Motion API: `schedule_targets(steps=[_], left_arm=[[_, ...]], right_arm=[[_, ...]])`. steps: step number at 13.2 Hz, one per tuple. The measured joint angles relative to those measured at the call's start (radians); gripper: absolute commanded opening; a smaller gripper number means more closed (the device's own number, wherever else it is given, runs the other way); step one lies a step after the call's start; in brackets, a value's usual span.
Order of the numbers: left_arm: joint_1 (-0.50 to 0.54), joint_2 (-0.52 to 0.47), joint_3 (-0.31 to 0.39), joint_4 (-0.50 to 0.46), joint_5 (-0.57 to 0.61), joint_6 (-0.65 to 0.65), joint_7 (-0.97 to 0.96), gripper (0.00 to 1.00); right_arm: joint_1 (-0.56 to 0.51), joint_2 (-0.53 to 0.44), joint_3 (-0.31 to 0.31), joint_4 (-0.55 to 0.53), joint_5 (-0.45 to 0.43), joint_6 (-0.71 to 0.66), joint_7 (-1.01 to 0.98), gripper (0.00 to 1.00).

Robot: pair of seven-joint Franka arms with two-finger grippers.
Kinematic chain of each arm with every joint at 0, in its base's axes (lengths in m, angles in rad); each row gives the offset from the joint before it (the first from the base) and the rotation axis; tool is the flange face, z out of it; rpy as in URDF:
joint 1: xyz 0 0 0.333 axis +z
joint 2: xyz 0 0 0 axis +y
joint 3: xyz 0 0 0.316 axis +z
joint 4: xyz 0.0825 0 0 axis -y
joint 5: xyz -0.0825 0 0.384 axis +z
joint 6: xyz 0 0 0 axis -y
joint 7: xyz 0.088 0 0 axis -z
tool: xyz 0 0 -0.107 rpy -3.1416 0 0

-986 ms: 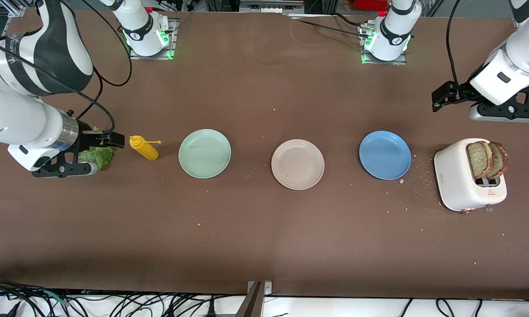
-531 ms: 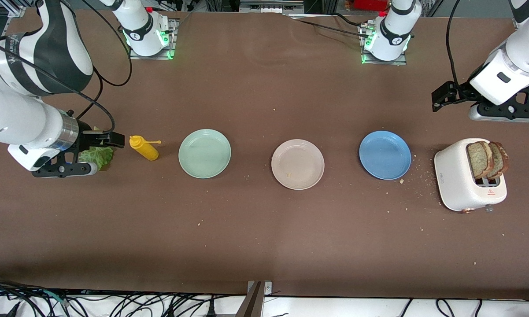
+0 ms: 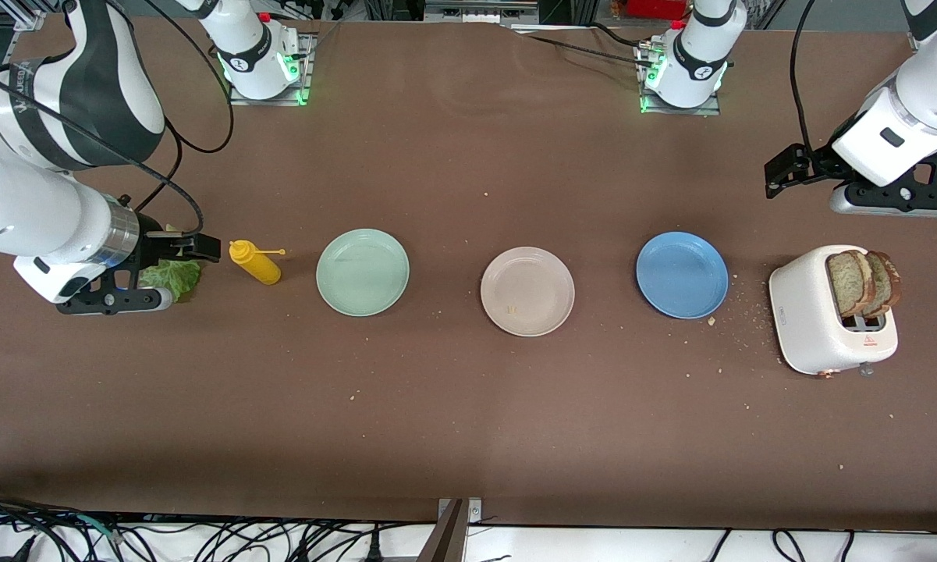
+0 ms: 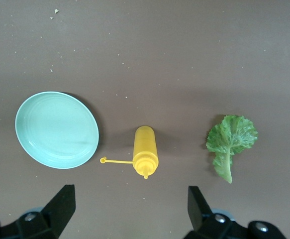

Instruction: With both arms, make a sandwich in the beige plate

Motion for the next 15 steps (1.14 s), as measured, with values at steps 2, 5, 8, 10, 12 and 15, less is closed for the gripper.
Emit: schedule_targets(steps=[2, 5, 8, 10, 12, 15], left_arm=[[0.000, 0.000, 0.000, 0.000, 0.000, 0.000, 0.000, 1.00], [0.000, 0.000, 0.000, 0.000, 0.000, 0.000, 0.000, 1.00], [0.000, 0.000, 0.000, 0.000, 0.000, 0.000, 0.000, 1.00], [-0.001, 0.000, -0.001, 0.000, 0.000, 0.000, 0.000, 1.00], [-0.001, 0.000, -0.011, 0.000, 0.000, 0.000, 0.000, 1.00], [-0.001, 0.000, -0.018, 0.000, 0.000, 0.000, 0.000, 1.00]], right_arm=[[0.000, 0.000, 0.000, 0.000, 0.000, 0.000, 0.000, 1.00], [0.000, 0.000, 0.000, 0.000, 0.000, 0.000, 0.000, 1.00], [0.000, 0.000, 0.000, 0.000, 0.000, 0.000, 0.000, 1.00], [0.000, 0.000, 0.000, 0.000, 0.000, -0.001, 0.000, 1.00], [0.000, 0.000, 0.000, 0.000, 0.000, -0.001, 0.000, 1.00], [0.000, 0.000, 0.000, 0.000, 0.000, -0.001, 0.000, 1.00]])
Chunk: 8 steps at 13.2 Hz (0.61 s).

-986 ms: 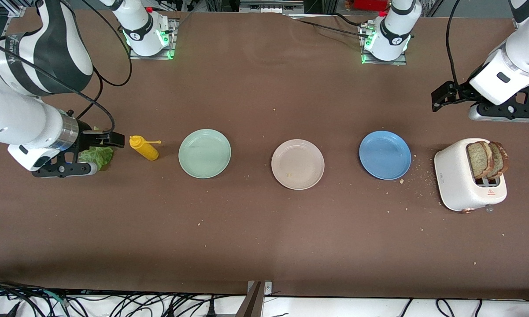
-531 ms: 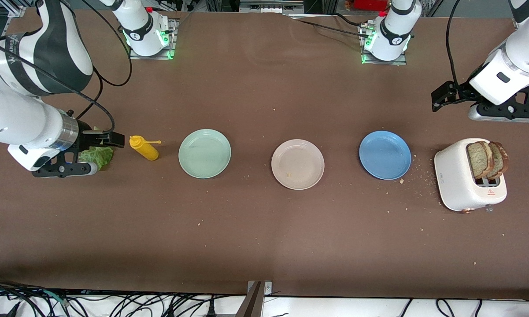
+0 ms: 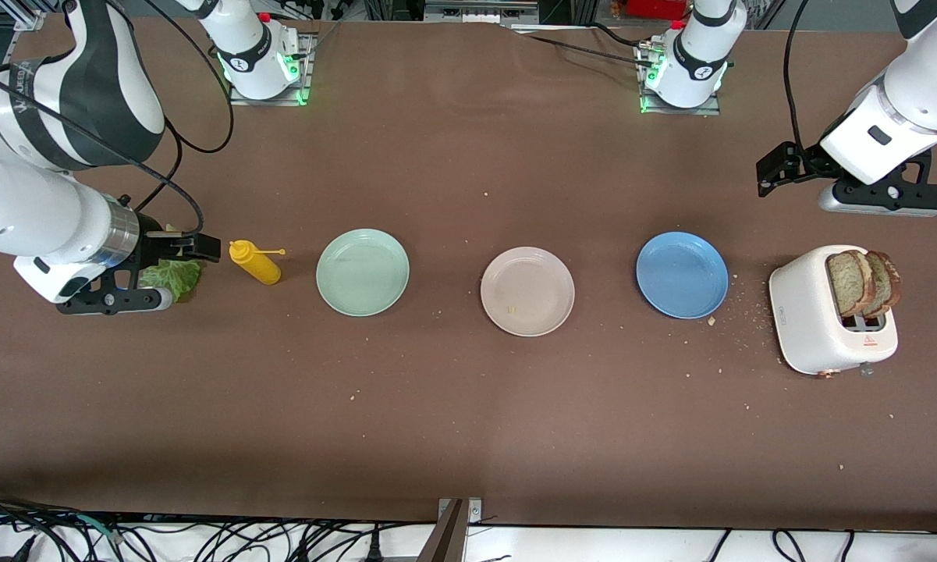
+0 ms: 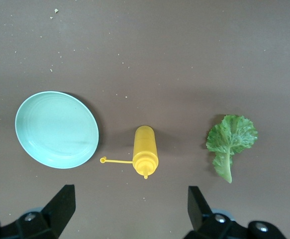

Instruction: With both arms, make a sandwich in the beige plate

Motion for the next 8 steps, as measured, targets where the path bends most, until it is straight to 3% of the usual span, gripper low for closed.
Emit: schedule_targets(steps=[8], left_arm=[[0.007, 0.000, 0.000, 0.000, 0.002, 0.000, 0.000, 1.00]], right_arm=[[-0.009, 0.000, -0.001, 0.000, 0.000, -0.009, 0.000, 1.00]])
